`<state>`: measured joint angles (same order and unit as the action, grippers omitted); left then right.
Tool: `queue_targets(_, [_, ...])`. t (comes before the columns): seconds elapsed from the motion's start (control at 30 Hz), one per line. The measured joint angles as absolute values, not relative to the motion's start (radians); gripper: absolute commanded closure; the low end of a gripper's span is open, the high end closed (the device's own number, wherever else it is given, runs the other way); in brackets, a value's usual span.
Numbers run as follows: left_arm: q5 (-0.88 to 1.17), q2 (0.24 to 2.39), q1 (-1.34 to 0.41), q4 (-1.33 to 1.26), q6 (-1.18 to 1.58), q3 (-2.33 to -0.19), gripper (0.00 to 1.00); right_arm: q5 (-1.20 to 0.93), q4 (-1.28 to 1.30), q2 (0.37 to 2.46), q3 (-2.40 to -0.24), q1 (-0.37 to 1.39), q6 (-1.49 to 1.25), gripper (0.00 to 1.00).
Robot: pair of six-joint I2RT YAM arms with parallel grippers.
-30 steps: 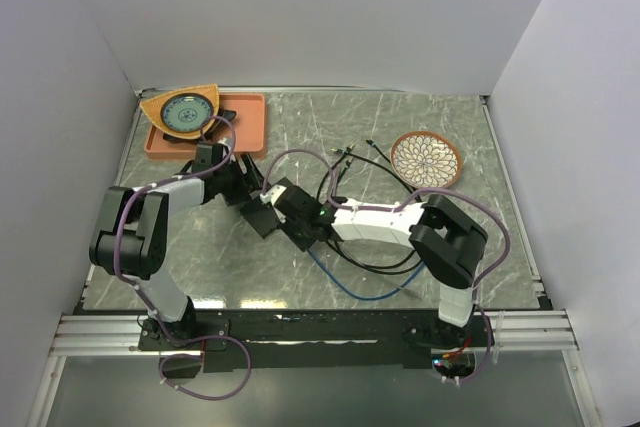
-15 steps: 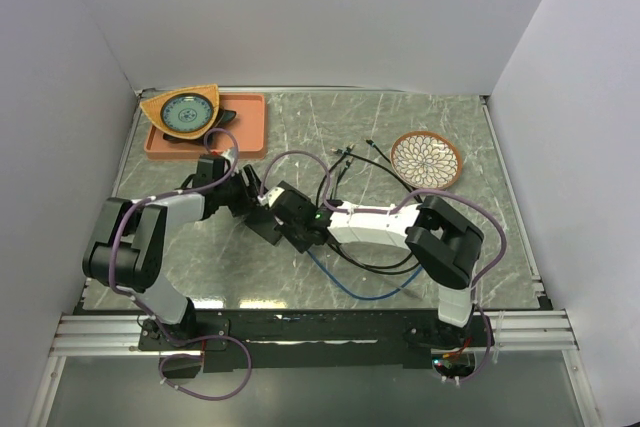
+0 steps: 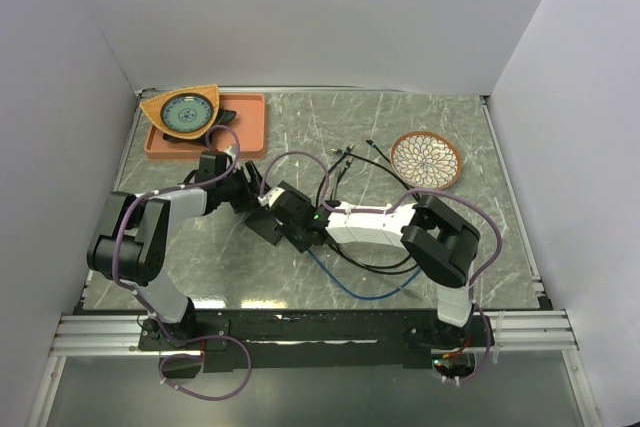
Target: Insert the plug into the switch port
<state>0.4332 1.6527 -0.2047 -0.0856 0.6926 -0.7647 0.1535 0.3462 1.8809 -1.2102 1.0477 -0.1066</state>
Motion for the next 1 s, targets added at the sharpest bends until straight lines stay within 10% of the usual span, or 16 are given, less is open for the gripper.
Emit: queue_targets(1.0, [0.440,1.695,-0.226,-0.124,0.692,-0.784,0.36,0.171,0.323,1.901,-1.209,1.065,-0.103,1.00])
